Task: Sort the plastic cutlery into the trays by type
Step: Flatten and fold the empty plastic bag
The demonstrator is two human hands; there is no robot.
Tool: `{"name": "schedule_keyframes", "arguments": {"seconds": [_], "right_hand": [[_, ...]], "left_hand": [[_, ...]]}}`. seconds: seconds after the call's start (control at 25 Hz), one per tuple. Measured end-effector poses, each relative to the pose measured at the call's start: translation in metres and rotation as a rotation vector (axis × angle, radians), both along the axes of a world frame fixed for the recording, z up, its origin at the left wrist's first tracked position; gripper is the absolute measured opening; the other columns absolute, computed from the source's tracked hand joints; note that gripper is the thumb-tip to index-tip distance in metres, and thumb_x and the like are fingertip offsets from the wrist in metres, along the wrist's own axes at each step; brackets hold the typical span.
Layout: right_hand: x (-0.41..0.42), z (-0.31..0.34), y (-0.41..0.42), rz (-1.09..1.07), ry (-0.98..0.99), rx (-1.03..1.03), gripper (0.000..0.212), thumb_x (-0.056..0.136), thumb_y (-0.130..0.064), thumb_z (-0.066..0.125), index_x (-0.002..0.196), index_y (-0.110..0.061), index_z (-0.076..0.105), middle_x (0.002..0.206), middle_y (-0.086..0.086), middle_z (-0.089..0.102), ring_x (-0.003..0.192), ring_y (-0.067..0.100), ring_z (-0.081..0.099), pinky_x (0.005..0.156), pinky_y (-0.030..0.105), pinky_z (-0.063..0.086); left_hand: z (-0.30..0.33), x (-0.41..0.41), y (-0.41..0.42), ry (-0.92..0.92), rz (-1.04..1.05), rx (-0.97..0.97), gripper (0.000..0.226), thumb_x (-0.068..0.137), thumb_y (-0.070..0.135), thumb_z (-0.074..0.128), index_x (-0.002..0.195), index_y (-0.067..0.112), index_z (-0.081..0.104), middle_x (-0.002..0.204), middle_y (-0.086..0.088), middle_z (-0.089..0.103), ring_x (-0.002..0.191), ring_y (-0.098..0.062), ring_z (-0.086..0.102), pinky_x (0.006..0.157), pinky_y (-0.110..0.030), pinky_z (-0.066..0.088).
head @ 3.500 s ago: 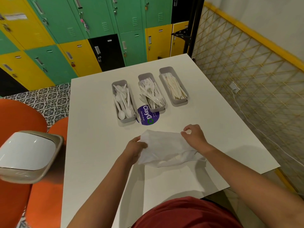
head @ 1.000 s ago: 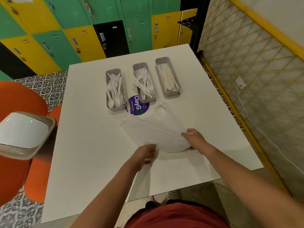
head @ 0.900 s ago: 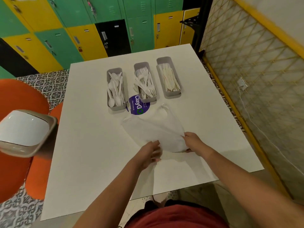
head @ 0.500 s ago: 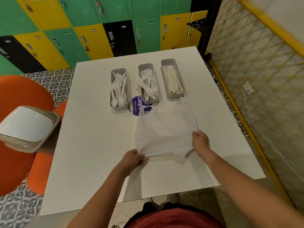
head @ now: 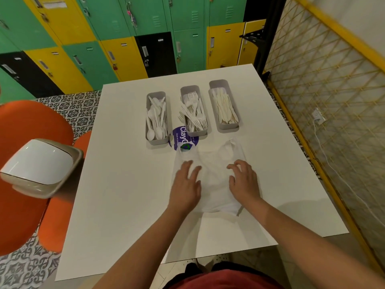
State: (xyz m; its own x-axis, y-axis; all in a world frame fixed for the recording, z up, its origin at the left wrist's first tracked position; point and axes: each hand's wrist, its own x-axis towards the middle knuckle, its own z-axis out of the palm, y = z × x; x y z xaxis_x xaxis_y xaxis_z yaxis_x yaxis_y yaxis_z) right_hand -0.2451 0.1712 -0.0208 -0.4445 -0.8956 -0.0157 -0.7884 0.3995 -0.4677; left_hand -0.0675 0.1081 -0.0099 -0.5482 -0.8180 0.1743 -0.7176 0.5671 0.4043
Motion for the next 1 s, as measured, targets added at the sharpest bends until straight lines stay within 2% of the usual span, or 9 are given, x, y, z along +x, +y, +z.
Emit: {"name": "schedule_keyframes", "arguments": {"seconds": [0.04, 0.12, 0.24, 0.32, 0.44, 0.72, 0.8, 0.88, 1.0], "right_hand": [[0.005, 0.000, -0.006, 0.063, 0.020, 0.006, 0.036, 0.087, -0.002, 0.051, 0.120, -0.014, 0.059, 0.135, 0.010, 0.047, 0.128, 0.029, 0.043, 0.103, 0.039, 0.035], [0.012, 0.001, -0.018, 0.152, 0.043, 0.060, 0.040, 0.092, -0.005, 0.044, 0.130, -0.018, 0.053, 0.145, 0.006, 0.039, 0.138, 0.024, 0.032, 0.111, 0.036, 0.026], [0.012, -0.013, -0.026, 0.288, 0.126, 0.267, 0.049, 0.099, -0.026, 0.032, 0.147, -0.025, 0.024, 0.159, -0.002, 0.010, 0.147, 0.019, 0.004, 0.118, 0.042, 0.004], [0.005, -0.026, -0.022, 0.295, 0.148, 0.413, 0.056, 0.098, -0.045, 0.024, 0.150, -0.032, 0.006, 0.159, -0.005, -0.005, 0.147, 0.019, -0.008, 0.117, 0.048, -0.004], [-0.012, -0.043, -0.017, 0.247, 0.168, 0.481, 0.066, 0.087, -0.066, 0.011, 0.147, -0.042, -0.002, 0.158, -0.006, -0.015, 0.146, 0.022, -0.014, 0.114, 0.054, -0.009], [-0.044, -0.049, -0.007, 0.105, 0.187, 0.493, 0.063, 0.092, -0.062, 0.024, 0.147, -0.042, 0.000, 0.158, -0.005, -0.014, 0.146, 0.021, -0.013, 0.114, 0.056, -0.006], [-0.041, -0.047, -0.006, 0.101, 0.167, 0.483, 0.063, 0.092, -0.061, 0.024, 0.148, -0.040, 0.001, 0.158, -0.004, -0.014, 0.146, 0.021, -0.014, 0.114, 0.056, -0.006], [-0.035, -0.044, -0.005, 0.061, 0.133, 0.468, 0.063, 0.093, -0.060, 0.024, 0.148, -0.039, 0.000, 0.159, -0.004, -0.013, 0.146, 0.023, -0.014, 0.114, 0.057, -0.005], [-0.021, -0.039, -0.008, -0.050, 0.135, 0.557, 0.066, 0.093, -0.060, 0.020, 0.149, -0.034, -0.006, 0.158, 0.002, -0.013, 0.145, 0.029, -0.012, 0.113, 0.059, 0.004]], "left_hand": [[0.000, -0.010, -0.005, -0.064, -0.084, 0.056, 0.045, 0.087, 0.019, 0.040, 0.128, 0.008, 0.054, 0.138, -0.023, 0.046, 0.127, -0.040, 0.046, 0.103, -0.050, 0.043], [0.001, -0.025, -0.014, -0.225, -0.128, 0.226, 0.049, 0.096, 0.022, 0.031, 0.145, 0.015, 0.033, 0.156, -0.012, 0.020, 0.145, -0.033, 0.016, 0.117, -0.050, 0.019], [-0.021, -0.030, -0.020, -0.434, -0.133, 0.289, 0.074, 0.083, 0.062, 0.001, 0.150, 0.032, 0.005, 0.160, 0.002, -0.007, 0.147, -0.024, -0.010, 0.115, -0.051, -0.007], [-0.037, -0.020, -0.024, -0.489, -0.121, 0.365, 0.083, 0.072, 0.077, 0.003, 0.147, 0.042, -0.002, 0.159, 0.006, -0.014, 0.146, -0.024, -0.016, 0.111, -0.058, -0.013], [-0.053, 0.005, -0.028, -0.535, -0.065, 0.363, 0.094, 0.062, 0.089, 0.009, 0.145, 0.047, -0.005, 0.158, 0.007, -0.015, 0.145, -0.024, -0.020, 0.109, -0.063, -0.012], [-0.055, 0.065, -0.049, -0.553, 0.073, 0.359, 0.086, 0.068, 0.083, 0.006, 0.145, 0.047, -0.004, 0.158, 0.010, -0.013, 0.146, -0.022, -0.016, 0.112, -0.061, -0.006], [-0.050, 0.070, -0.056, -0.568, 0.126, 0.423, 0.079, 0.078, 0.078, 0.017, 0.147, 0.044, -0.001, 0.159, 0.007, -0.011, 0.146, -0.023, -0.014, 0.113, -0.059, -0.005], [-0.040, 0.061, -0.052, -0.442, 0.226, 0.348, 0.067, 0.089, 0.060, 0.034, 0.148, 0.030, 0.022, 0.159, -0.006, 0.009, 0.146, -0.031, 0.005, 0.112, -0.062, 0.008], [-0.024, 0.035, -0.028, -0.142, 0.129, -0.063, 0.044, 0.084, 0.034, 0.041, 0.119, 0.014, 0.059, 0.128, -0.017, 0.054, 0.121, -0.038, 0.048, 0.095, -0.063, 0.040]]}}
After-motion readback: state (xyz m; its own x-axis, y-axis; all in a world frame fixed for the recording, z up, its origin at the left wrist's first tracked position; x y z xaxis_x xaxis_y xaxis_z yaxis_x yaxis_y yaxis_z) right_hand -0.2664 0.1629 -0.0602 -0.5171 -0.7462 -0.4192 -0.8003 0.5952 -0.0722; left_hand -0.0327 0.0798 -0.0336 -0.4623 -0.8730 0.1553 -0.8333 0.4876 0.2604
